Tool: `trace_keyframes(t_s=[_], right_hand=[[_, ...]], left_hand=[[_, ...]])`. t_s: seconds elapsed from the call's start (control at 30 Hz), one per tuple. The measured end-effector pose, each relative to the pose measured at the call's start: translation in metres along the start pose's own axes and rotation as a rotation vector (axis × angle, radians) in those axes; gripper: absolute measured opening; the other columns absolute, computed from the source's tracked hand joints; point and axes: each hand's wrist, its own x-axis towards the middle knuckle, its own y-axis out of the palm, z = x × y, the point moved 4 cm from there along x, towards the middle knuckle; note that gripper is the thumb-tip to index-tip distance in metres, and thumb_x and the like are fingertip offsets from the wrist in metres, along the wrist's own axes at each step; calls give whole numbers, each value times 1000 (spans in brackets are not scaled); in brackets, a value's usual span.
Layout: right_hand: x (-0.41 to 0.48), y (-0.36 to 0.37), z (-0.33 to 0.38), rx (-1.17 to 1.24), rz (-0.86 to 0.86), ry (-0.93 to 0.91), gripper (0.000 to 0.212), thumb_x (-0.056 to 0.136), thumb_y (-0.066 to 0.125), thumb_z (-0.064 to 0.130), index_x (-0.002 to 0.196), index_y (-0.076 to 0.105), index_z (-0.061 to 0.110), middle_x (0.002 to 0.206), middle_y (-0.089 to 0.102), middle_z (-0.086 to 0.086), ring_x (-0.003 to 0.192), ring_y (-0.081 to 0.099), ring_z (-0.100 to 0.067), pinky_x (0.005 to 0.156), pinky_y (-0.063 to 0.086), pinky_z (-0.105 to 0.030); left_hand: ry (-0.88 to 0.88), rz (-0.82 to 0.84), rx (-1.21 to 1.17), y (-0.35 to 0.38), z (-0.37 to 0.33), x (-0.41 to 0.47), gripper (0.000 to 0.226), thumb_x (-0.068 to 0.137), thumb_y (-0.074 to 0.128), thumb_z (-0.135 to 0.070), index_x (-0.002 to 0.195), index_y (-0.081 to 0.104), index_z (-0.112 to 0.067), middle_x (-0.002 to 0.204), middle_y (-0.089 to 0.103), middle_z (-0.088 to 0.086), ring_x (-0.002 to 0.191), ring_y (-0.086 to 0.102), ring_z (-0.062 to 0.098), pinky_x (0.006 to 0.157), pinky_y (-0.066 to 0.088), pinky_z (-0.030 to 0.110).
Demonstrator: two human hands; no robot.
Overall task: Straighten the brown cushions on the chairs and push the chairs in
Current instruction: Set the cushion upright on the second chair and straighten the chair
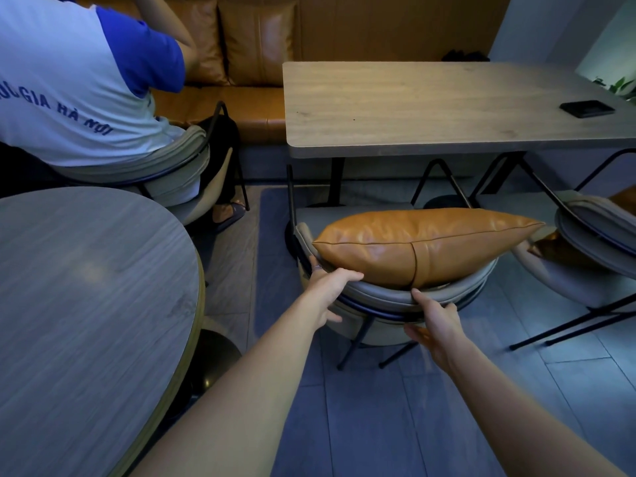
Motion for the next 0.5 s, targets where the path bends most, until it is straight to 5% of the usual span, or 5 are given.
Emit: trace_keyframes(t_s=[0.17,0.33,0.5], right_hand=[[-1,9,-1,72,3,13,91,90,82,27,160,24,18,143,50,-12,98,64,-22,94,61,-51],[-5,26,-5,150,-76,93,100,86,84,24,160,17,25,139,46,-15,114,65,-41,87,62,-59],[-3,35,-8,223,-166,115,100,86,78,17,161,15,30,146,46,-17,121,61,-42,81,61,-61]], left_hand=[[-21,-56,62,5,-2,0,108,76,76,-31,157,4,-33,154,36,6,130,44,37,95,47,60],[1,-113,71,18,1,2,109,76,74,-30,157,1,-29,143,48,8,119,53,33,97,48,54],[66,-159,88,23,4,-3,112,88,65,-15,151,-26,-38,147,43,4,126,48,32,102,45,51]])
